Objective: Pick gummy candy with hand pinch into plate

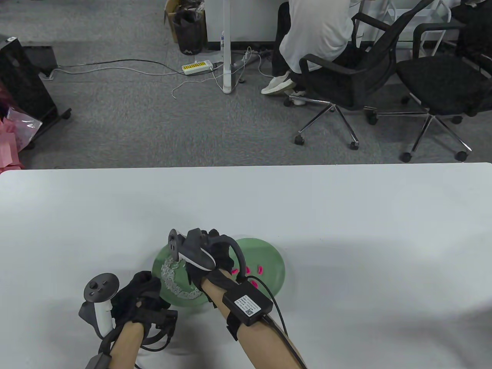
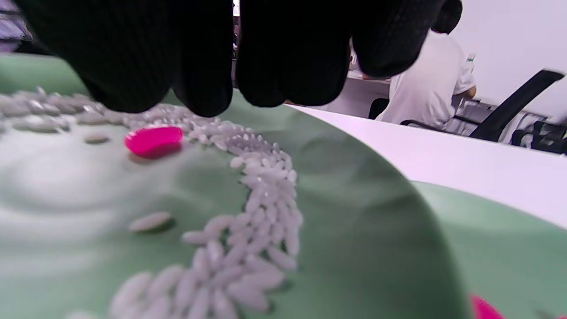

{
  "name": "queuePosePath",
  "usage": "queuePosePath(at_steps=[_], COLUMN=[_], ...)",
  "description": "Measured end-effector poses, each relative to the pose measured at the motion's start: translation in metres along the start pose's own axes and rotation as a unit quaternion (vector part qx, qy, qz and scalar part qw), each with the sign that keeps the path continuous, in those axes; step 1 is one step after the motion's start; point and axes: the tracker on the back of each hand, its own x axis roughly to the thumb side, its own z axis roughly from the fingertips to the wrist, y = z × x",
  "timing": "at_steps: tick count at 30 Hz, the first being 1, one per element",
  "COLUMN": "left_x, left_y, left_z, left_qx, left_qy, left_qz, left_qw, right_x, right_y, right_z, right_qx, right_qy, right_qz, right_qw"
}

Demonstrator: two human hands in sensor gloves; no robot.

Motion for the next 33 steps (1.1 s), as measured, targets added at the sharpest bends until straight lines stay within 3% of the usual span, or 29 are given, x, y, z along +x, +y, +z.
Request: queuePosePath(at_steps=[20, 27, 33], left_x=[0.006, -0.002, -0.009], left_y=[0.001, 0.005, 0.007], left_z=[0.006, -0.002, -0.009], left_qx=[-0.004, 0.001, 0.005], left_qy=[-0.009, 0.003, 0.016], left_qz=[-0.003, 0.011, 0.016], left_qw=[1.000, 1.000, 1.000], right_x=[-0.002, -0.067, -0.126], right_y=[0.000, -0.012, 0.013], right_z=[0.006, 0.002, -0.004], right_qx=[-0.021, -0.014, 0.041], right_qy=[-0.033, 0.038, 0.105], right_qz=[-0.029, -0.125, -0.086], right_qw=[0.999, 0.991, 0.990])
